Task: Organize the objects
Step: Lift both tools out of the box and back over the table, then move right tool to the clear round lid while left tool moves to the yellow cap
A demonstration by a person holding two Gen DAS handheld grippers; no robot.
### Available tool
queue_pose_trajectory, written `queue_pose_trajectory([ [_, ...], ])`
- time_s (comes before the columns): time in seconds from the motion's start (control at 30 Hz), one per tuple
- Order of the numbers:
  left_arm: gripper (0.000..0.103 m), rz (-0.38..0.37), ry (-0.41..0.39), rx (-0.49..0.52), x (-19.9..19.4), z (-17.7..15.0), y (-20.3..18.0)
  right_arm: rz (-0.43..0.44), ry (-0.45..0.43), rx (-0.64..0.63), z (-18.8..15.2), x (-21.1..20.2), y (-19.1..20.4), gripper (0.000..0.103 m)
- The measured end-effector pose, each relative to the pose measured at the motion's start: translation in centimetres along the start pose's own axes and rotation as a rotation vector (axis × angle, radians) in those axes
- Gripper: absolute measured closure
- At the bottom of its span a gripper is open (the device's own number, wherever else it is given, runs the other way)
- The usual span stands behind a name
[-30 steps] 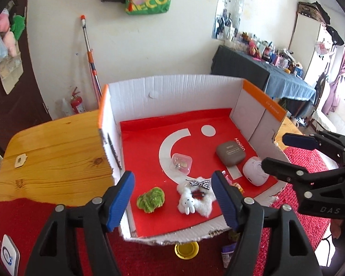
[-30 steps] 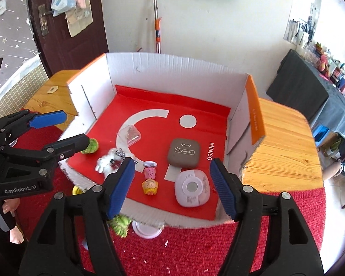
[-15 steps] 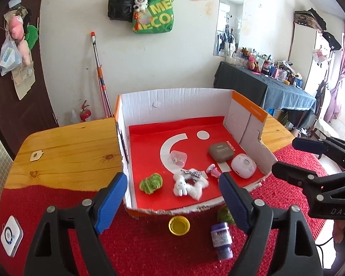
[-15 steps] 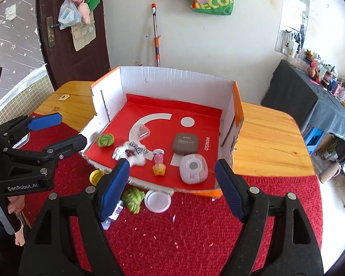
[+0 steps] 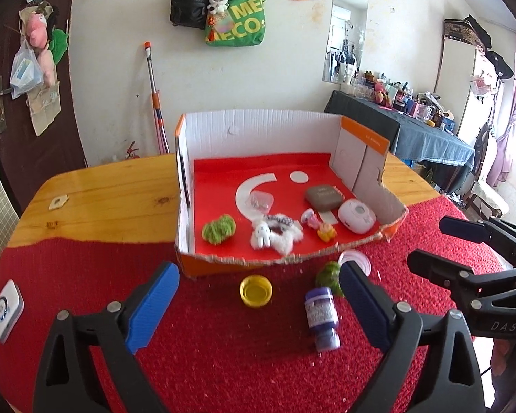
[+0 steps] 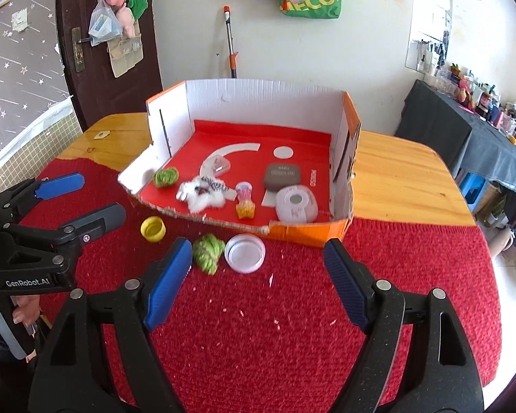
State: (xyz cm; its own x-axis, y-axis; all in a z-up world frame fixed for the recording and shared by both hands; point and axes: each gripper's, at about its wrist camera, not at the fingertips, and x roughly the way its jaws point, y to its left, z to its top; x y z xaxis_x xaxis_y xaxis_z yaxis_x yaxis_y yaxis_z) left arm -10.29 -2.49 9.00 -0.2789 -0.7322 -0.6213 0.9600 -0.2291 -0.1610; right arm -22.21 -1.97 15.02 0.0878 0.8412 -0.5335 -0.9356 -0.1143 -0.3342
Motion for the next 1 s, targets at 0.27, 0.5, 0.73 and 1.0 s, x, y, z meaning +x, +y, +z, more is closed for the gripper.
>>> queue_pose_trajectory([
  [0.27,0.006,-0.009,0.054,-0.039,0.8,-2.7,0.3,0.020,0.027,0.011,-2.4,0.9,0.4,0.023],
  [0.5,0.006,-0.010,0.102,-0.050,2.1,-3.9,0.4,0.040,0.060,0.024,-3.6,2.4,0.6,0.023],
  [0.73,0.006,-0.010,0.124,-0.053,3.1,-3.9,0.5,0.051,0.073,0.024,-3.6,3.5,0.3,0.023],
  [1.0,0.009,-0.013,0.175,-0.041,4.9,-3.5,0.8,0.059,0.108,0.021,-2.9,5.6,-0.3,0.023],
])
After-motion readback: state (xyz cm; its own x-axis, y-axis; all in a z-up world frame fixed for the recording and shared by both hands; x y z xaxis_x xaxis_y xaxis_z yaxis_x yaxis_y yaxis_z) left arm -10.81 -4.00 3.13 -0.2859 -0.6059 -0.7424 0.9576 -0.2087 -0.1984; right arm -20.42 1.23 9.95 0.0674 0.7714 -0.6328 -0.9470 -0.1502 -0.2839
